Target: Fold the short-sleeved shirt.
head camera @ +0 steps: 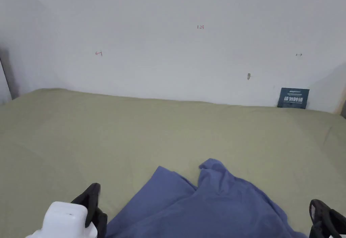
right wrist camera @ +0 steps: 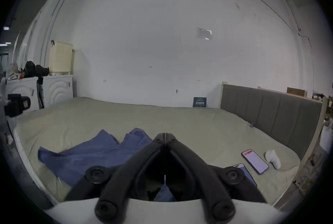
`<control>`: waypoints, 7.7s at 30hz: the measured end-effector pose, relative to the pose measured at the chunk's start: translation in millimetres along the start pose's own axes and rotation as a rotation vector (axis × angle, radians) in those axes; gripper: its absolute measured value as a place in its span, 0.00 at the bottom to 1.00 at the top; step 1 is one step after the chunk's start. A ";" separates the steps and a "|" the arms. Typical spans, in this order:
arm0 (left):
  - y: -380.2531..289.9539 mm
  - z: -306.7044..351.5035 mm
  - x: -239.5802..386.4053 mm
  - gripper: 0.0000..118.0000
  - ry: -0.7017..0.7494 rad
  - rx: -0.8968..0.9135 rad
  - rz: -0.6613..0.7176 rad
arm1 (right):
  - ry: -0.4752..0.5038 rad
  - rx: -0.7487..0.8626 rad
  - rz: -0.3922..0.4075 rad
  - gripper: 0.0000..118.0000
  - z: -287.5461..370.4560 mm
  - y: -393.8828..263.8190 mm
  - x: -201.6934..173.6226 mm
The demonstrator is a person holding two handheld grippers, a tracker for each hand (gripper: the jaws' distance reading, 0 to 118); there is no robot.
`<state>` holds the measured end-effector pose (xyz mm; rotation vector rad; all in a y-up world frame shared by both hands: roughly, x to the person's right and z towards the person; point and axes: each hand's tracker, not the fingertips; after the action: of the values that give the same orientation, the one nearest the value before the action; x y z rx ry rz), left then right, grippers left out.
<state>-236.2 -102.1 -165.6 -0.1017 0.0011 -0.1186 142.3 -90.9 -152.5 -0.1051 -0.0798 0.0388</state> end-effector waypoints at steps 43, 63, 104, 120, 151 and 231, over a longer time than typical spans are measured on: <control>-109.3 -120.0 -95.4 0.06 -0.104 -0.977 0.352 | 0.469 -1.208 0.310 0.90 -463.9 -28.5 -41.9; -36.0 -111.2 -104.9 0.06 -0.202 -0.766 0.392 | 0.506 -0.823 0.290 0.00 -363.0 99.7 -32.5; 322.9 -362.6 -123.9 0.05 -0.041 -0.205 -0.146 | 0.172 -0.005 0.264 0.00 -362.4 445.9 5.0; 161.6 -191.0 -109.0 0.05 -0.214 -0.223 -0.084 | 0.319 -0.118 0.245 0.00 -179.5 275.9 37.8; -103.2 -9.6 -115.1 0.24 -0.281 -0.708 0.102 | 0.187 -0.808 -0.118 0.36 -16.7 -79.5 107.3; -35.5 -130.5 -95.8 0.09 -0.078 -0.800 0.415 | 0.138 -0.743 0.054 0.02 -128.6 -14.6 55.2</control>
<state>-336.5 -139.1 -292.3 -0.8994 -0.0088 0.3088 208.2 -116.3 -274.2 -0.8520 0.0506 0.0545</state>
